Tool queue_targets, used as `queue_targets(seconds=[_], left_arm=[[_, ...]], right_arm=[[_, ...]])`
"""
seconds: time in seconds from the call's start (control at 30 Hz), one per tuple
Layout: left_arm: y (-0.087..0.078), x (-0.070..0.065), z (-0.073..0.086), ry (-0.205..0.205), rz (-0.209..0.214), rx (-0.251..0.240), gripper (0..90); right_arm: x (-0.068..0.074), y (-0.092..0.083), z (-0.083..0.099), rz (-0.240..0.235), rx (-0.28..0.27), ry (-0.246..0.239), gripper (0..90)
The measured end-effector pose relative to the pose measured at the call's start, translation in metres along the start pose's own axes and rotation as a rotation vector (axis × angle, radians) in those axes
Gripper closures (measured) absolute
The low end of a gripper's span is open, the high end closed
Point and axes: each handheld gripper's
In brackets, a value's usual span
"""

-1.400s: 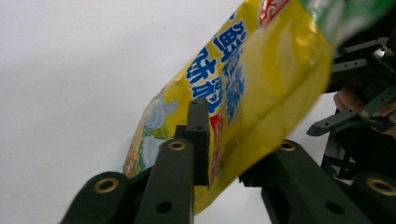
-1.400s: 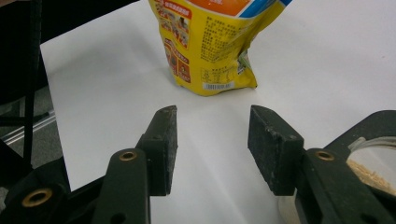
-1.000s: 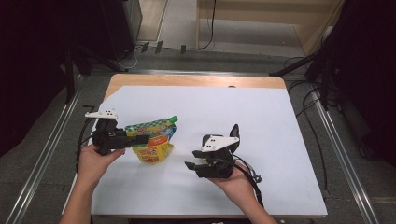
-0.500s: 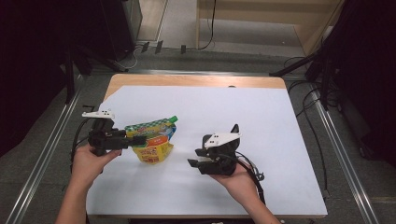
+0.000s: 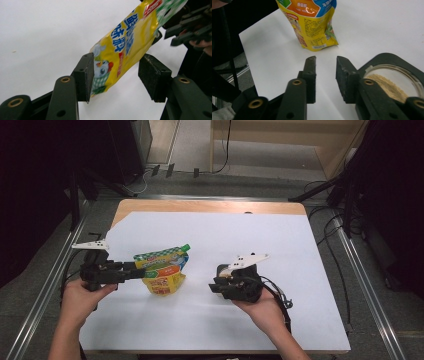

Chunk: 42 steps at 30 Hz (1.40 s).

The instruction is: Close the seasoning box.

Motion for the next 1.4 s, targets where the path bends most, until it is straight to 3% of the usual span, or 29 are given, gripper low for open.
queue_targets(seconds=[0.3,0.57,0.73,1.0,1.27,1.4], left_arm=[[-0.014,0.01,0.006,-0.032,0.0,-0.013,45.5],[-0.021,0.018,0.01,-0.047,-0.023,-0.025,45.2],[-0.017,0.022,0.012,-0.043,-0.077,-0.016,46.0],[-0.009,0.027,0.015,-0.055,-0.089,-0.012,46.5],[0.002,0.031,0.014,-0.065,-0.108,0.008,46.5],[0.005,0.031,0.014,-0.069,-0.093,0.008,45.4]], right_arm=[[-0.008,-0.019,-0.006,0.008,0.018,0.014,90.0],[-0.017,-0.04,-0.012,0.043,0.003,0.029,90.0],[-0.025,-0.058,-0.015,0.057,-0.025,0.059,90.0],[-0.036,-0.077,-0.016,0.081,-0.053,0.079,90.0],[-0.051,-0.109,-0.013,0.14,-0.115,0.117,90.0],[-0.06,-0.112,-0.008,0.17,-0.113,0.137,90.0]])
Point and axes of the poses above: each handheld gripper's, and its own axes: y roughly forward along the jaws, z roughly out of its underside, x roughly to its left, and after that the axes turned 1 degree about -z, right-handed
